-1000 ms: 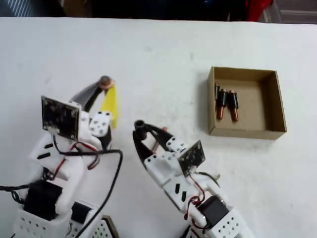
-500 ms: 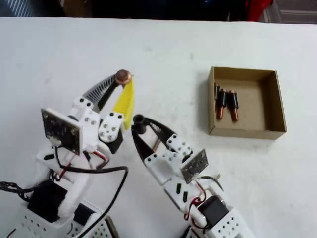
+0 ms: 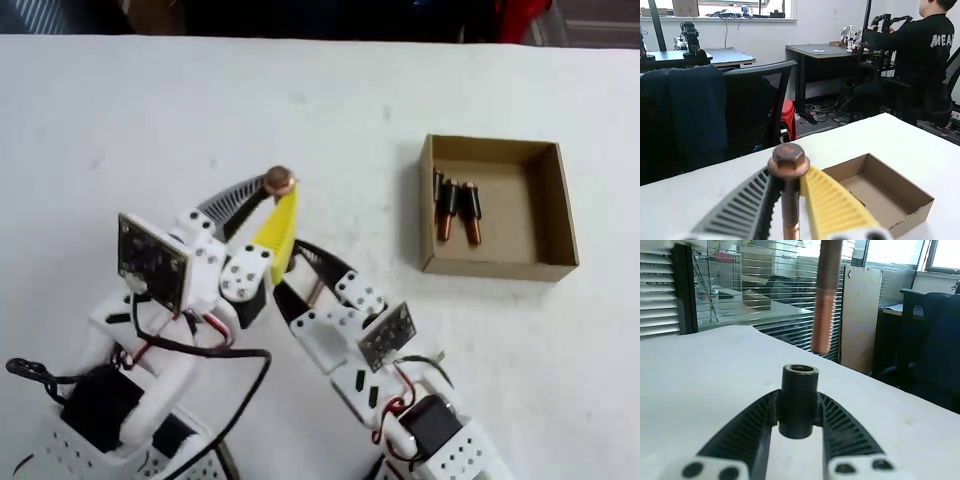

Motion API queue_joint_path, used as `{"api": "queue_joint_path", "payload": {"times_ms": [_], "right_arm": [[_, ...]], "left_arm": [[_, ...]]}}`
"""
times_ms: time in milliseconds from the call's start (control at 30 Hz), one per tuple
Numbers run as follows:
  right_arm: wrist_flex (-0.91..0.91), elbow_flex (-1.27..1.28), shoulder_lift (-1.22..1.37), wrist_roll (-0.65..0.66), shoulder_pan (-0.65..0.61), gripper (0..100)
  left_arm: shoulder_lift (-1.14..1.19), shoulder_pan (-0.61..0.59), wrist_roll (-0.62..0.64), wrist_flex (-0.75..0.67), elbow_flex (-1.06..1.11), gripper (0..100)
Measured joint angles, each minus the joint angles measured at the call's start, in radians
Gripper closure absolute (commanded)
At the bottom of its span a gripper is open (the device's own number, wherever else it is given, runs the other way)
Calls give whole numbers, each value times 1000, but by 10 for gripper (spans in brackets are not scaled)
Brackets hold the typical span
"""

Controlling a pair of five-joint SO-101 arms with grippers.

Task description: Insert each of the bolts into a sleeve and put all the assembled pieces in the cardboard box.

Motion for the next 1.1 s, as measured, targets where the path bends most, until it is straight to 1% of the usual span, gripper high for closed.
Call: {"api": "queue_joint_path", "payload": {"times_ms": [100, 267, 567, 700, 767, 967, 1100], "right_arm": [[0, 0, 0, 0, 0, 981], [2, 0, 0, 0, 2, 981], [2, 0, 0, 0, 15, 981], [0, 0, 0, -5, 35, 981], [-8, 0, 0, -41, 35, 981], [-28, 0, 0, -64, 35, 981], [-35, 0, 0, -64, 37, 981]], "left_arm": [[0, 0, 8, 3, 0, 980], [0, 0, 8, 71, 0, 980], [0, 0, 8, 74, 0, 980], [0, 0, 64, 74, 0, 980], [0, 0, 81, 74, 0, 980], [0, 0, 89, 74, 2, 980], [0, 0, 120, 74, 63, 980]]}}
